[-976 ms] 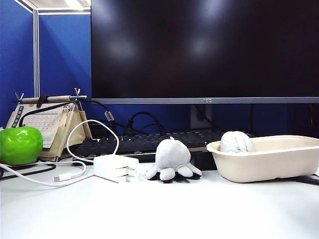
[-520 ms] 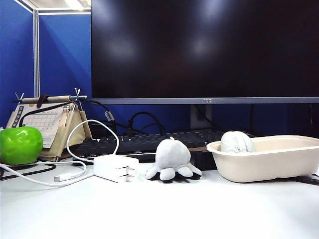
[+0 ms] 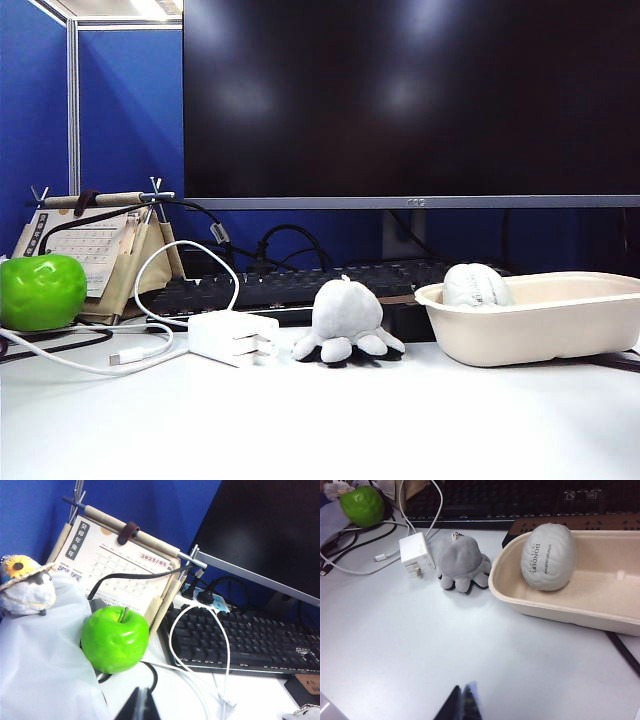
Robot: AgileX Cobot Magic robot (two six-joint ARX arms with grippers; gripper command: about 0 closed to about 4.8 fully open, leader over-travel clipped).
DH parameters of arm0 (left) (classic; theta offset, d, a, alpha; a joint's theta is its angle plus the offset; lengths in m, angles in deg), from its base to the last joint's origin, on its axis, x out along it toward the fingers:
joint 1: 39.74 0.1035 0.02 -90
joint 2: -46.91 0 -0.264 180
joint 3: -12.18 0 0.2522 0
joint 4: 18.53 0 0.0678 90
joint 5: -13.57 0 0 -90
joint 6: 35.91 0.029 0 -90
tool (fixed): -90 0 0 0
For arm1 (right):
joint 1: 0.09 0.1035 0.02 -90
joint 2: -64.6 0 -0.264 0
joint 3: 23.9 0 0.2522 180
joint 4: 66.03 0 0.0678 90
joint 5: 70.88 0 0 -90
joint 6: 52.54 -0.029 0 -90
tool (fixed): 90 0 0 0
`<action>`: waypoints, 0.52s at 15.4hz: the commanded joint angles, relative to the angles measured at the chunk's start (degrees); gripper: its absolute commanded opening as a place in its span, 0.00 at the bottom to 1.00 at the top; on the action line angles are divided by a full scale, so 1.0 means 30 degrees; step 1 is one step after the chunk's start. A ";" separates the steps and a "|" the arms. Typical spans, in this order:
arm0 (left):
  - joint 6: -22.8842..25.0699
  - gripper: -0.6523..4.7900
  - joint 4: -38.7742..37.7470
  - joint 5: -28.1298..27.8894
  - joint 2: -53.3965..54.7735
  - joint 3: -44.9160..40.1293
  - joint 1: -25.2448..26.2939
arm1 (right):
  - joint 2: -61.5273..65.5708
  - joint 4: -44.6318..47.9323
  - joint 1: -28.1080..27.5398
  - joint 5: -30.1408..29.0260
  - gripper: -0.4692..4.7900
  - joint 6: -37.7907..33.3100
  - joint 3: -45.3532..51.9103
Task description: Place the tilting octopus upright.
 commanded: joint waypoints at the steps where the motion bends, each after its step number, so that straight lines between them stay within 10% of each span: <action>1: 0.0029 0.11 0.0255 0.0080 -0.0051 0.0044 -0.0022 | 0.0015 0.0197 -0.0007 0.0007 0.08 -0.0015 -0.0036; 8: 0.0029 0.11 0.0248 0.0080 -0.0051 0.0044 -0.0022 | -0.0168 0.0204 -0.0750 0.0525 0.08 0.0109 -0.0036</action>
